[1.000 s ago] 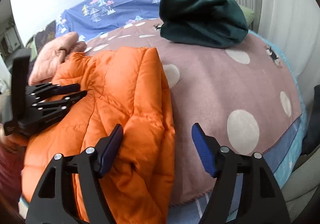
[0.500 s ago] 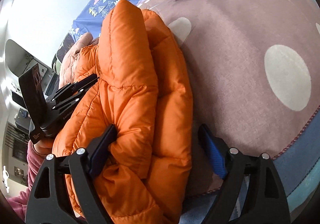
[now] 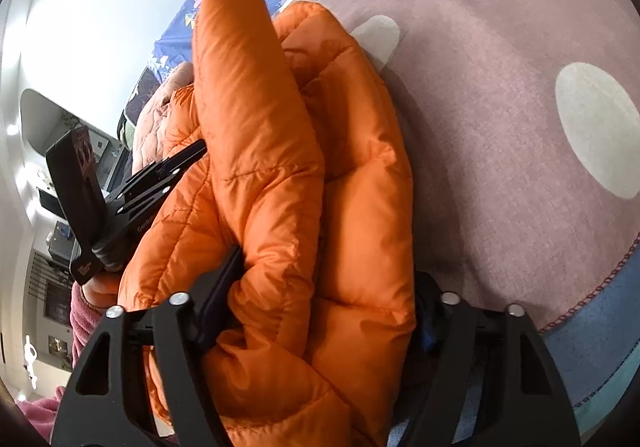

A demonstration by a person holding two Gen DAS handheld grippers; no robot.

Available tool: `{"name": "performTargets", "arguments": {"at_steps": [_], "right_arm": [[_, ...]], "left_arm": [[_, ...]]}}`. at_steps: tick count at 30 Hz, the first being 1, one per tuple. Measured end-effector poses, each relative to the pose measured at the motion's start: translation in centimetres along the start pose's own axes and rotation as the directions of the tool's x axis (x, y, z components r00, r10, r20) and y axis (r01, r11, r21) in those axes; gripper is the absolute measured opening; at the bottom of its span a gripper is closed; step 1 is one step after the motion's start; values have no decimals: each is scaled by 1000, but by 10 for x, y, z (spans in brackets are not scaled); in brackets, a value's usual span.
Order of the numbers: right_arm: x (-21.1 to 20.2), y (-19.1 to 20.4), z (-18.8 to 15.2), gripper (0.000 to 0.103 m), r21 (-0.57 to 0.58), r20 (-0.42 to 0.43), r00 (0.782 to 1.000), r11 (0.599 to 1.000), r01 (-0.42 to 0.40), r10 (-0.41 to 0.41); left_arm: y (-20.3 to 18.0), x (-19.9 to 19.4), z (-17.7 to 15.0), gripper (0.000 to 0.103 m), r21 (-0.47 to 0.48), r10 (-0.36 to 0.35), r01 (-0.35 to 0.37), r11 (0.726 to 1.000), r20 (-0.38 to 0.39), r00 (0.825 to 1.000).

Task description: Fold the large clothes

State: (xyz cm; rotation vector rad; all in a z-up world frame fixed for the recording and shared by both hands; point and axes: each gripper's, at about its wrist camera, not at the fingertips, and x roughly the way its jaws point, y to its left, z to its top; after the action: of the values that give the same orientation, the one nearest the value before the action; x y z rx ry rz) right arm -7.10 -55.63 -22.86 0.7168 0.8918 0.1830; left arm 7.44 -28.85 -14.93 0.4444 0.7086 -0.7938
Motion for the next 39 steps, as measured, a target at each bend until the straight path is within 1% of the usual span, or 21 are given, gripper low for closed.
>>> {"name": "performTargets", "arguments": {"at_steps": [1, 3, 4, 5, 6, 7, 8, 10, 13, 16, 19, 22, 23, 24, 25, 26, 27, 30, 31, 35, 39], "right_arm": [[0, 1, 0, 61, -2, -2, 1000, 1000, -5, 5], [1, 3, 0, 55, -12, 0, 1000, 1000, -6, 6], [1, 5, 0, 53, -23, 6, 1000, 1000, 2, -2], [1, 7, 0, 52, -35, 11, 1000, 999, 13, -13], [1, 10, -2, 52, -58, 20, 999, 998, 34, -32], [1, 13, -3, 52, -73, 26, 999, 996, 48, -46], [1, 15, -4, 52, -85, 31, 998, 995, 60, -58], [2, 18, -4, 52, -94, 37, 997, 993, 72, -69], [3, 18, -5, 52, -95, 40, 997, 993, 71, -68], [4, 14, -5, 53, -89, 43, 997, 994, 65, -62], [4, 14, -7, 53, -86, 44, 997, 994, 65, -61], [3, 13, -7, 54, -85, 44, 997, 994, 66, -63], [3, 13, -7, 54, -85, 43, 997, 994, 66, -63], [4, 13, -7, 54, -84, 43, 997, 994, 65, -62], [4, 12, -7, 54, -81, 43, 997, 995, 64, -61], [4, 12, -7, 54, -77, 44, 997, 995, 65, -62], [3, 13, -7, 54, -76, 45, 997, 995, 67, -64], [3, 15, -7, 54, -78, 48, 996, 994, 75, -72], [3, 16, -7, 54, -79, 49, 996, 994, 78, -75], [5, 20, -8, 54, -84, 51, 995, 992, 94, -90], [6, 23, -8, 54, -87, 55, 994, 991, 103, -98]], "left_arm": [[1, -1, 0, 34, -8, -5, 5, 1000, 3, 1000], [6, -4, 0, 35, -30, -15, 16, 999, 13, 1000], [9, -8, 0, 40, -49, -18, 19, 999, 24, 1000], [14, -12, 0, 52, -69, -25, 27, 997, 33, 999], [20, -19, 0, 61, -108, -39, 44, 993, 51, 998], [26, -26, -2, 77, -146, -48, 58, 988, 71, 996], [31, -32, -4, 81, -177, -47, 62, 982, 88, 995], [39, -43, -7, 83, -212, -16, 37, 976, 99, 995], [46, -54, -19, 91, -237, 21, 1, 971, 90, 996], [57, -58, -35, 97, -307, -8, 32, 951, 77, 997], [68, -55, -51, 101, -402, -66, 88, 911, 69, 995], [73, -40, -68, 101, -505, -168, 170, 846, 51, 985], [74, -32, -73, 101, -548, -224, 212, 809, 46, 973], [74, -27, -76, 101, -574, -263, 241, 783, 46, 964], [73, -24, -78, 101, -591, -296, 265, 762, 46, 954], [70, -21, -78, 101, -600, -321, 282, 749, 43, 946], [64, -20, -77, 101, -593, -337, 293, 750, 38, 941], [49, -22, -70, 101, -545, -314, 272, 793, 17, 949], [46, -22, -68, 101, -539, -310, 268, 799, 13, 951], [43, -18, -67, 101, -541, -320, 273, 796, 7, 947], [43, -9, -63, 101, -557, -356, 297, 776, 3, 935]]}}
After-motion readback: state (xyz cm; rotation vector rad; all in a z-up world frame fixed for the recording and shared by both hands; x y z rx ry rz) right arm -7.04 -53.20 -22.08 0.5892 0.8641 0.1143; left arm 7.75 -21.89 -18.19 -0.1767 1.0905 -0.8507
